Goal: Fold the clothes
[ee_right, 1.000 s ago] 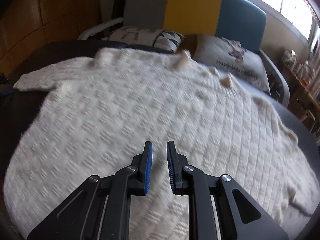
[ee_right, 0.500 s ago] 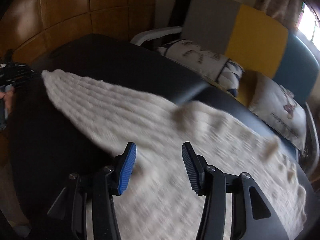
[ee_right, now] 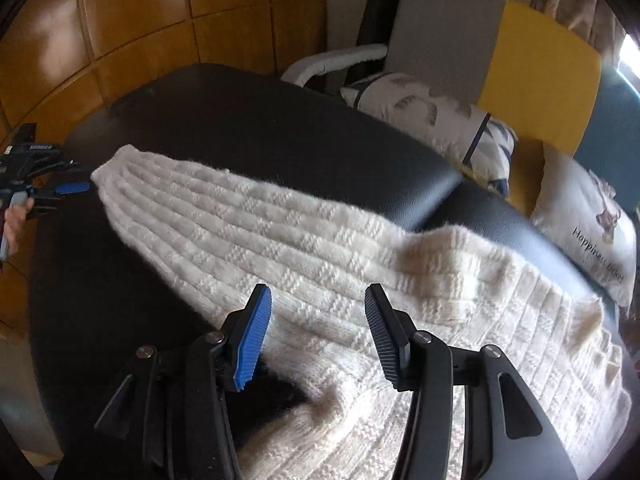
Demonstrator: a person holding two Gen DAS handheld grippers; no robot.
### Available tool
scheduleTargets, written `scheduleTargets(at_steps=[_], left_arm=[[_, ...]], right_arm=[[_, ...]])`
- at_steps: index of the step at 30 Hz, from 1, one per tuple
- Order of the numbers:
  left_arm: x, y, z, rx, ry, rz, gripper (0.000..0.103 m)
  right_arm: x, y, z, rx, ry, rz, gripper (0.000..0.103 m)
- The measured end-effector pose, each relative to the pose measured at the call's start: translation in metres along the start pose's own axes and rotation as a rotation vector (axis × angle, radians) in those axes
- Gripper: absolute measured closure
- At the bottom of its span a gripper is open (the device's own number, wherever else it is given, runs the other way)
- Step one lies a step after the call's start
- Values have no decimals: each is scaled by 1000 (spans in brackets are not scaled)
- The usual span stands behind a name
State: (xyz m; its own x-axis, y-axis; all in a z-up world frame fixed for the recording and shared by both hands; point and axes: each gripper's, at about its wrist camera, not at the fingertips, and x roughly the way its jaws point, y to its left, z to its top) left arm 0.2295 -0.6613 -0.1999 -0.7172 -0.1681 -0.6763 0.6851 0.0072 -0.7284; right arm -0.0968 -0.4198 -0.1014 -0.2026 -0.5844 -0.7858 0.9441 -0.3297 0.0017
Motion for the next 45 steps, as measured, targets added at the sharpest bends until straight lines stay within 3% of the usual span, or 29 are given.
scheduleTargets(at_steps=[5, 6, 7, 8, 12, 16, 20, 22, 25, 27, 31, 34, 37, 38, 39, 41, 45], left_arm=[[4, -3, 13, -64, 15, -10, 65], [5, -7, 14, -59, 0, -11, 70], [8, -13, 14, -36, -8, 8, 89], [11, -18, 15, -13, -18, 26, 99], [-6, -37, 2, 112, -148, 40, 98], [-24, -56, -12, 238, -278, 53, 98], [-64, -74, -44, 470, -406, 59, 98], [-69, -86, -65, 616, -426, 67, 98], [-71, -87, -81, 706, -416, 103, 98], [-66, -82, -79, 688, -396, 151, 98], [-46, -60, -39, 447, -265, 194, 98], [-42, -34, -19, 265, -225, 227, 97], [-54, -12, -6, 90, -279, 334, 102], [-60, -12, -7, 75, -310, 317, 102], [-66, -12, -8, 62, -340, 300, 102], [-68, -31, -17, 130, -364, 273, 102], [-34, -98, -55, 397, -260, 175, 100]], right_arm=[[-3, 4, 6, 13, -33, 6, 51], [-3, 5, 8, 14, -41, 6, 51], [-3, 6, 11, 10, -43, 1, 51], [-1, 7, 14, 5, -43, -5, 51], [15, 13, 24, -61, 6, -80, 51], [27, 13, 30, -62, 44, -15, 51], [49, 24, 30, -82, 99, 37, 48], [52, 26, 27, -76, 70, 38, 48], [52, 22, 26, -58, 62, 49, 48], [52, 24, 26, -75, 70, 38, 48], [49, 25, 31, -73, 96, 38, 48], [29, -1, 27, 5, 74, 61, 48], [1, -54, 12, 134, 24, 8, 48], [-1, -69, 6, 156, 34, -23, 48], [-2, -83, 1, 168, 50, -59, 48], [1, -98, -9, 177, 74, -90, 48], [8, -113, -17, 196, 86, -113, 48]])
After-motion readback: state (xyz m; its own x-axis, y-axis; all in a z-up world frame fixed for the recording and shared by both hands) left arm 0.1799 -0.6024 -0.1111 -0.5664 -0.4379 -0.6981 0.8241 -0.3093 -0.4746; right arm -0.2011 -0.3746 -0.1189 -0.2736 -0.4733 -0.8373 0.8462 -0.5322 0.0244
